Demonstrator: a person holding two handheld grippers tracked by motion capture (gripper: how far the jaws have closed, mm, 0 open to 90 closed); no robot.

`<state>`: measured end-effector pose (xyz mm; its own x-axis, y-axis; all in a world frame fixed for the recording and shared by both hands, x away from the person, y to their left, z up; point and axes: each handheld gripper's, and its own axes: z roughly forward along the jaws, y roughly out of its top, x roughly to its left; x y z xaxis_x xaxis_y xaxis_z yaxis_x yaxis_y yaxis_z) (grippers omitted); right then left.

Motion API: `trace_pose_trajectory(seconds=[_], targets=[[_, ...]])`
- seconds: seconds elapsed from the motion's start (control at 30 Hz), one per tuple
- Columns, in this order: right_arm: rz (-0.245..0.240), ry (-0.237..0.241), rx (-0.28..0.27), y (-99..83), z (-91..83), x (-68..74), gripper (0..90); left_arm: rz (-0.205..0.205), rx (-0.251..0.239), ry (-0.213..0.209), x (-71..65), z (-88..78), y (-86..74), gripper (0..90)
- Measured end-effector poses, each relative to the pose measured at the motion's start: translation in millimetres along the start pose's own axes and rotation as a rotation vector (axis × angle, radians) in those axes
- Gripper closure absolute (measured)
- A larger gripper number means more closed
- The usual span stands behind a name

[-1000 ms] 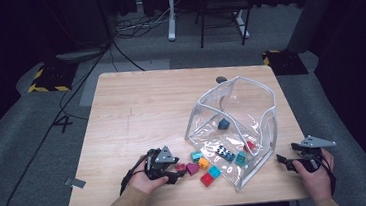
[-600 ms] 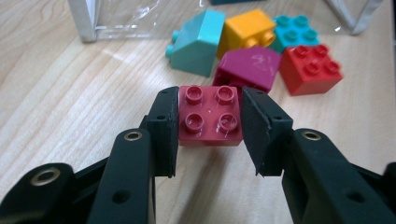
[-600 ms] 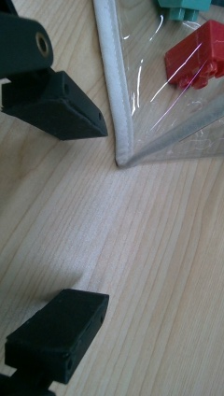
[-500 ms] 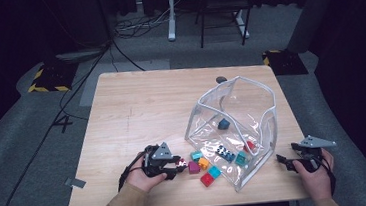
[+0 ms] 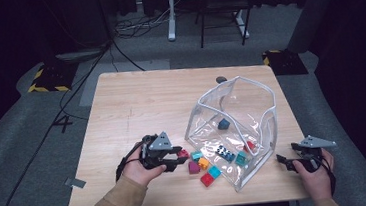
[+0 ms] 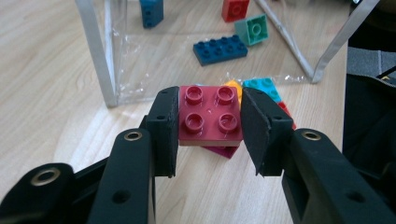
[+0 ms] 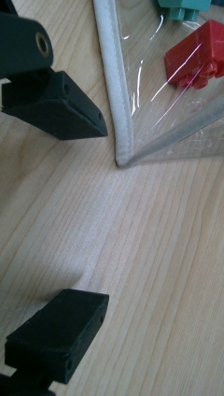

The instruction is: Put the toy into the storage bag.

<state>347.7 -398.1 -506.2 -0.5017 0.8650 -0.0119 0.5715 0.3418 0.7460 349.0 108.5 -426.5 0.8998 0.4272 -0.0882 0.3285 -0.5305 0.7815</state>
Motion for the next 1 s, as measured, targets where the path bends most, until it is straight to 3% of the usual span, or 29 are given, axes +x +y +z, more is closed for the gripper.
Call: trace_pose_trajectory(seconds=[0.5,1.0], targets=[[-0.002,-0.002,-0.002,0.3,0.4,-0.4,16.5,0.028,-0.034,0.008,-0.1,-18.9,35.6,58.9],[0.002,-0.005,-0.001,0.4,0.6,0.4,16.4,0.057,-0.083,0.011,-0.8,-34.7,90.2,59.0]])
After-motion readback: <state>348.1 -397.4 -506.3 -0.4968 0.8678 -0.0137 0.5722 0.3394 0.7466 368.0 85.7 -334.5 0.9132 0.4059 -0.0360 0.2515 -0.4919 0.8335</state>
